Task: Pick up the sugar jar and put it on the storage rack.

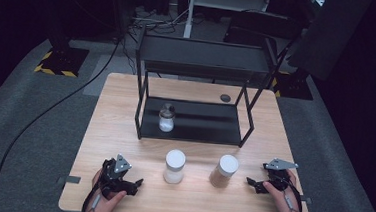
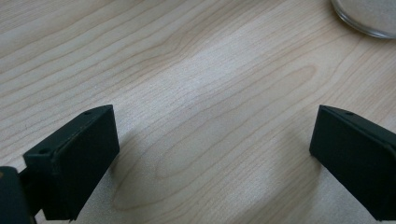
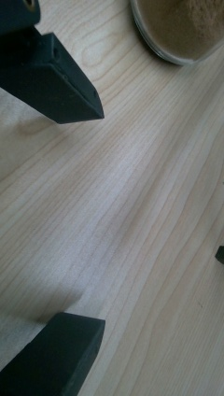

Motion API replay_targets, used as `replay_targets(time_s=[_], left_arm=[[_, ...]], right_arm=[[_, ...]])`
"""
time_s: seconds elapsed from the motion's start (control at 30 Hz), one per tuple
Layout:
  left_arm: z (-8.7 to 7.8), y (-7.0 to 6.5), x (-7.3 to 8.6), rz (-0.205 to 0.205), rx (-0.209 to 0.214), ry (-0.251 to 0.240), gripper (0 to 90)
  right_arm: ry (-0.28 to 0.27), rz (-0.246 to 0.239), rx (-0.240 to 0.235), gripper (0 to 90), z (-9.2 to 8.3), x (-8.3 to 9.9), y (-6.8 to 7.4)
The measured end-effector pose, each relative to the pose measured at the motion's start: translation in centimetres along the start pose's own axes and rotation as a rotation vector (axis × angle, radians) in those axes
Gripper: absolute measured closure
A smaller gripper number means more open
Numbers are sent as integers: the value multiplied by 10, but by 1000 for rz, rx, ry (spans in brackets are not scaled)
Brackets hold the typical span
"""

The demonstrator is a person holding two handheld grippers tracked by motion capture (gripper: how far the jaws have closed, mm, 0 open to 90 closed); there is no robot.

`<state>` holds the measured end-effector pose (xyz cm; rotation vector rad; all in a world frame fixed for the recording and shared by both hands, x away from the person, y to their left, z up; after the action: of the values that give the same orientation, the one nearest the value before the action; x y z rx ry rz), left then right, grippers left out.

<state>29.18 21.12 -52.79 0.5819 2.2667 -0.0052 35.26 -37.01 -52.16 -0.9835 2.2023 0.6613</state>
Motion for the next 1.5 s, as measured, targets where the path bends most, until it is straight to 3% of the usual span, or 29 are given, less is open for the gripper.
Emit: replay_targets(time_s=[0.23, 0.8, 1.5], left_arm=[[0, 0, 0, 0, 0, 0, 7], [0, 0, 0, 0, 0, 1, 7], [0, 0, 0, 0, 1, 0, 7]], right_arm=[[-19, -4, 2, 21, -11, -5, 3], [-68, -58, -12, 22, -40, -39, 21], [-128, -132, -73, 29, -60, -80, 49]])
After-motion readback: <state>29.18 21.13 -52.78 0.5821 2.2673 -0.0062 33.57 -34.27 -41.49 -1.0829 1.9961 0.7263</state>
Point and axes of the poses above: each handheld gripper's, and its own axes: z roughly forward along the jaws, x roughly out of its underside, y roughly to its left, the point moved 10 cm from there along z, roughly forward along the jaws, and after that the axes turned 15 degrees about -x, right-handed, at the moved point
